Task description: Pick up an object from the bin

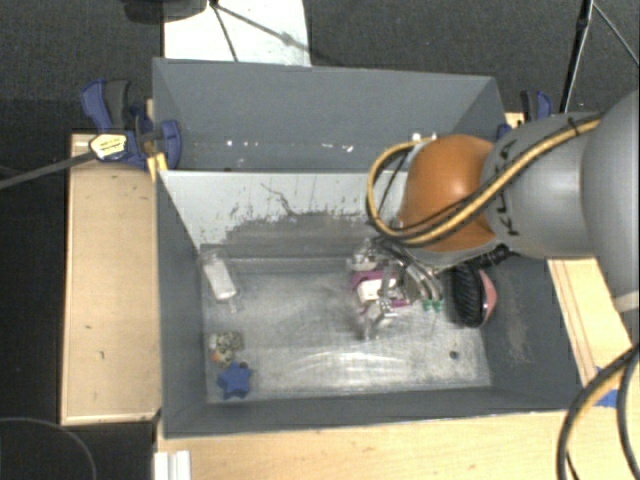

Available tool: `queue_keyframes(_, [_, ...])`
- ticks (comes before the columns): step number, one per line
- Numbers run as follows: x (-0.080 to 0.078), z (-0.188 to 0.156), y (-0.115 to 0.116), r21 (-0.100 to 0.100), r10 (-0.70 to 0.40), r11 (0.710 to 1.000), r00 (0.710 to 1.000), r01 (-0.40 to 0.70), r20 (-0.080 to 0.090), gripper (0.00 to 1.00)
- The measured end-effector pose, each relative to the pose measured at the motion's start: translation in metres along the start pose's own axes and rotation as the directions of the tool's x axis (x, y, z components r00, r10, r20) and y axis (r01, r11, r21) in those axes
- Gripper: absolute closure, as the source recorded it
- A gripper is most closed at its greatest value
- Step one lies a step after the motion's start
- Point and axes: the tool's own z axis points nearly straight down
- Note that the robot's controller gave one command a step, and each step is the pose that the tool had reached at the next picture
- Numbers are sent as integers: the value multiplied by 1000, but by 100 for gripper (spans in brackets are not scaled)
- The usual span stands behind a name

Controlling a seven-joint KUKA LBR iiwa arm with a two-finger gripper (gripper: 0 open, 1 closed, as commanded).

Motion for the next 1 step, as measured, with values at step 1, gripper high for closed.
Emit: queue_keyframes(1, [-3, -5, 2, 3, -3, 1000, 1000, 3, 7, 100])
